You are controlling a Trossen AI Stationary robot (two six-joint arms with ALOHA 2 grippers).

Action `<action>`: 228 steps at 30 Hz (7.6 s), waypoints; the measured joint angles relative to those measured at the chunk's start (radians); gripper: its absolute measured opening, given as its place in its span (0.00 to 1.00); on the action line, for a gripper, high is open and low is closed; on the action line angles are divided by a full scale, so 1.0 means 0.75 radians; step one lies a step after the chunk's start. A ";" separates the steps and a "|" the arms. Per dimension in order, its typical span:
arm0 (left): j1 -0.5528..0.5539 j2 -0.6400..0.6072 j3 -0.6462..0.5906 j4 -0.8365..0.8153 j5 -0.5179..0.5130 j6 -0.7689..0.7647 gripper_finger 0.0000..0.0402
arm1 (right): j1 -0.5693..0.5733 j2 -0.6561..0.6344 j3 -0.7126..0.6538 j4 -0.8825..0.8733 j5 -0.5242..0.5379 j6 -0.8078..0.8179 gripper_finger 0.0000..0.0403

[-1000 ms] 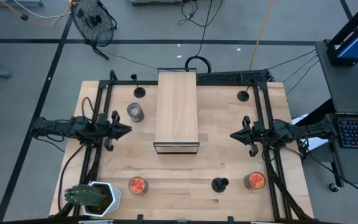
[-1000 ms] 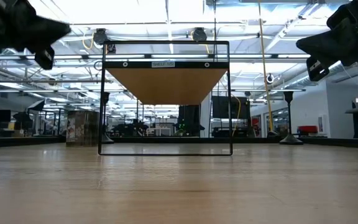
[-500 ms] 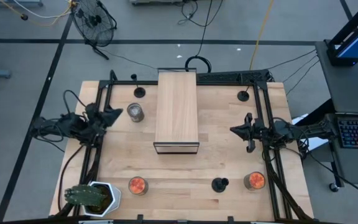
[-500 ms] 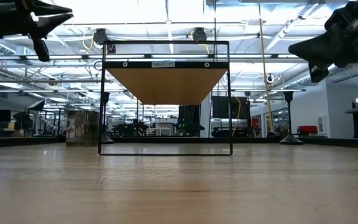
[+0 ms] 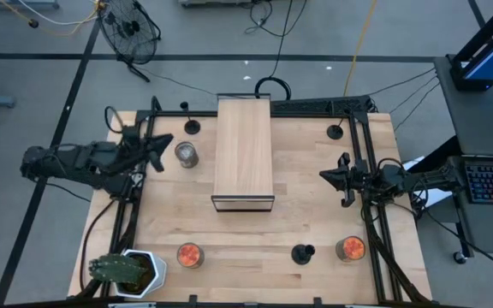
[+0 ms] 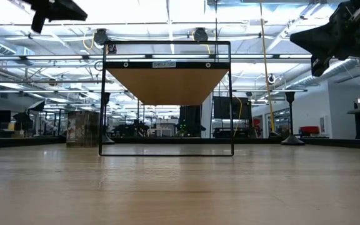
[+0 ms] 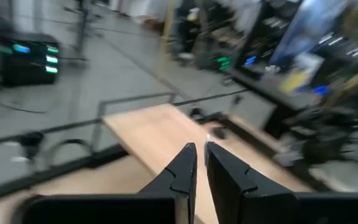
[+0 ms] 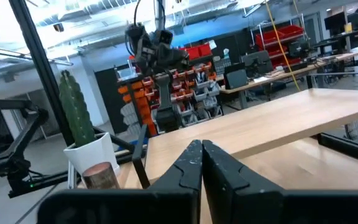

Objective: Pick & Place candle stick holders
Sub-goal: Put the brown scented candle on the shelf

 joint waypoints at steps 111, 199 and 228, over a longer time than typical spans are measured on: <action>1.403 1.181 0.986 -0.738 1.012 -0.090 0.47 | 0.000 0.000 0.000 -0.004 -0.002 -0.005 0.01; 1.133 1.175 0.273 -0.763 1.076 -0.757 0.45 | 0.000 -0.001 0.000 -0.004 -0.002 -0.005 0.01; 1.115 1.271 0.283 -0.799 1.089 -0.666 0.30 | -0.001 -0.001 0.000 -0.003 -0.002 -0.005 0.01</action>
